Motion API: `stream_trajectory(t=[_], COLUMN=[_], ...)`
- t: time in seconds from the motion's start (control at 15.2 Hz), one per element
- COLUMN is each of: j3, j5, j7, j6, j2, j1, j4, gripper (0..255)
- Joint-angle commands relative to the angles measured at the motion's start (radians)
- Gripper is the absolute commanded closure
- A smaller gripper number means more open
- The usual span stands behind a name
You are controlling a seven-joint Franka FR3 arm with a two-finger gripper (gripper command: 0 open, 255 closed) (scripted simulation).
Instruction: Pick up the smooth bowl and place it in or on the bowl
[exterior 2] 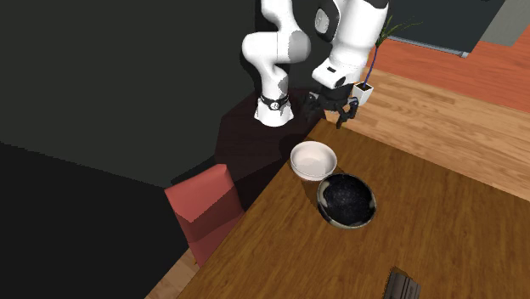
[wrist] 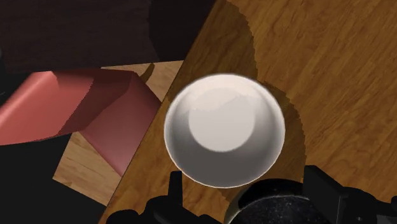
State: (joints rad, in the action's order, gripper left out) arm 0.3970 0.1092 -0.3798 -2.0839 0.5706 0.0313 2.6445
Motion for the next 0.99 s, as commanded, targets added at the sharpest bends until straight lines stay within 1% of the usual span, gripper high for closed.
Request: stream_trajectory(t=[0.0, 0.2, 0.33, 0.46, 0.59, 0.92], j3=[0.041, 0.109, 0.157, 0.204, 0.246, 0.25], j5=[0.0, -0.019, -0.05, -0.1, -0.175, -0.258], j7=[-0.048, -0.134, -0.202, -0.281, -0.375, -0.434], j6=[-0.069, -0.164, -0.226, -0.284, -0.335, -0.41], j2=[-0.059, -0.168, -0.251, -0.341, -0.438, -0.513], j1=[-0.004, -0.02, -0.038, -0.063, -0.09, -0.11], j4=[0.016, 0.015, 0.006, -0.009, -0.031, -0.013], gripper=[0, 0, 0, 0, 0, 0])
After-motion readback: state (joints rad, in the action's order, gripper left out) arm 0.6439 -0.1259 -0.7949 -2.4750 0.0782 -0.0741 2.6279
